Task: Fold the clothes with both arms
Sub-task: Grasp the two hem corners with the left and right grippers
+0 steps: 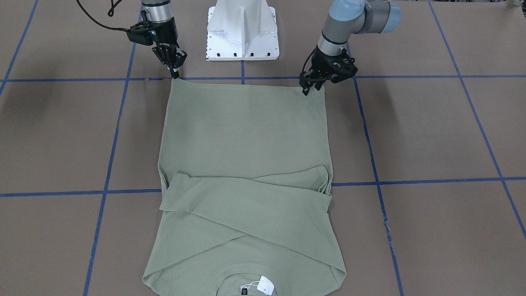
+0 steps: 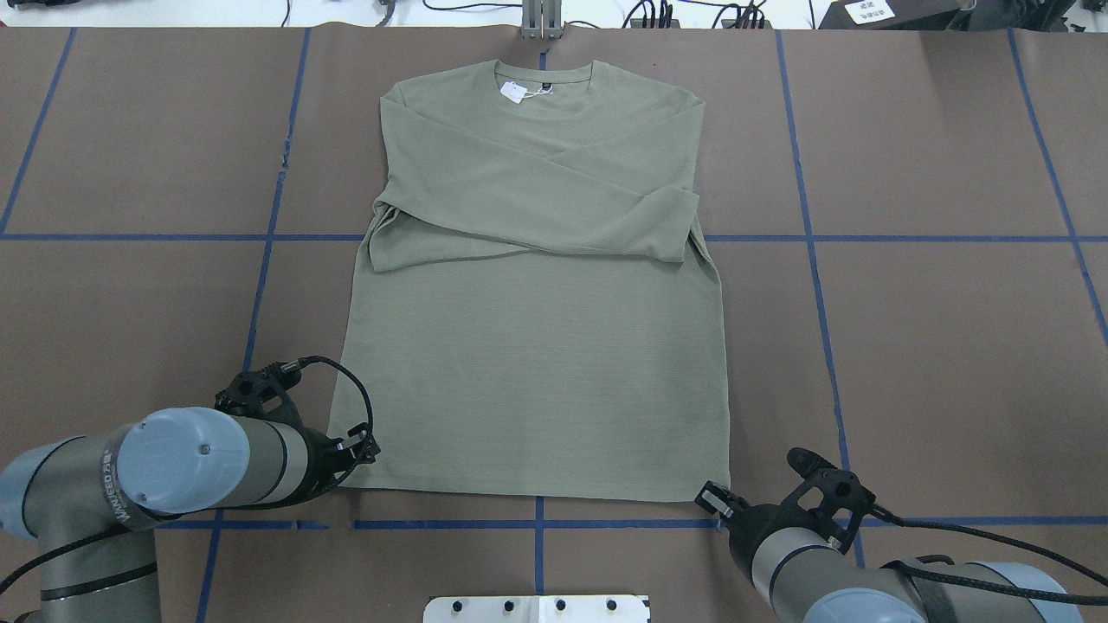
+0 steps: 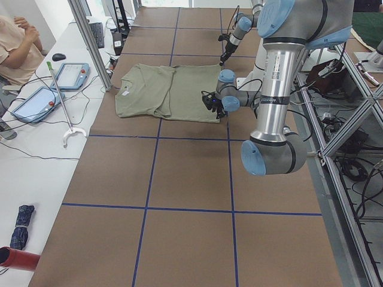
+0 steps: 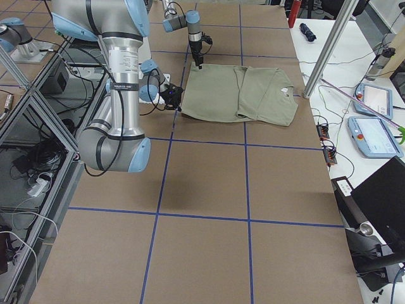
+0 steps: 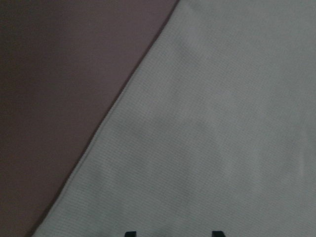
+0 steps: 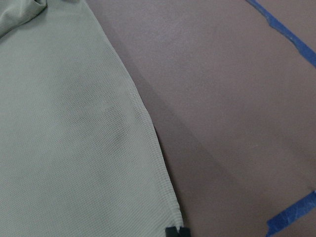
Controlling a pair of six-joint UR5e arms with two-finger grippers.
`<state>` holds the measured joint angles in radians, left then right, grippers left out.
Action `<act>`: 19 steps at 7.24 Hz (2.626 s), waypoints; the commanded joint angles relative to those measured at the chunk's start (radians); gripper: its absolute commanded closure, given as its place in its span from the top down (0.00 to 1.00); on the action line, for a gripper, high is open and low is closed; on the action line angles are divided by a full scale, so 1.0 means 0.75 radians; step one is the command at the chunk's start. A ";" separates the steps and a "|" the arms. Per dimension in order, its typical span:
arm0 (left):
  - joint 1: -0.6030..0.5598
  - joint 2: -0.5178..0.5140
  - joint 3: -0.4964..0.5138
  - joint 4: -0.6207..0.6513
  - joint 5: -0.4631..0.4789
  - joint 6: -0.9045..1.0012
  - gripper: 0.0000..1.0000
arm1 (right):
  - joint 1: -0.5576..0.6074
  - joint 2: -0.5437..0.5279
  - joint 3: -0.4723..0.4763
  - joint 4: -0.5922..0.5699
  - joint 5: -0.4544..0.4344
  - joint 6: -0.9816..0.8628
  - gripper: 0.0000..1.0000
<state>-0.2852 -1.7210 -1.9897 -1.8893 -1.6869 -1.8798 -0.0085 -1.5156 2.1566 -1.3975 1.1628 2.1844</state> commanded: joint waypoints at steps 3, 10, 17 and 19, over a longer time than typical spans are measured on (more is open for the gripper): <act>0.039 0.022 -0.047 0.126 0.001 -0.001 0.57 | 0.001 0.002 0.000 0.000 0.000 0.000 0.00; 0.039 0.047 -0.110 0.138 -0.007 0.001 0.00 | 0.001 0.000 0.010 0.000 0.000 0.000 0.00; 0.069 0.120 -0.396 0.202 -0.056 -0.058 0.00 | -0.052 -0.181 0.249 -0.035 0.031 0.000 0.00; 0.069 0.123 -0.458 0.220 -0.080 -0.073 0.00 | -0.052 -0.213 0.323 -0.037 0.041 0.000 0.00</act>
<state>-0.2340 -1.6323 -2.3027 -1.7297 -1.7390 -1.9284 -0.0466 -1.6583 2.3630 -1.4242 1.1887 2.1846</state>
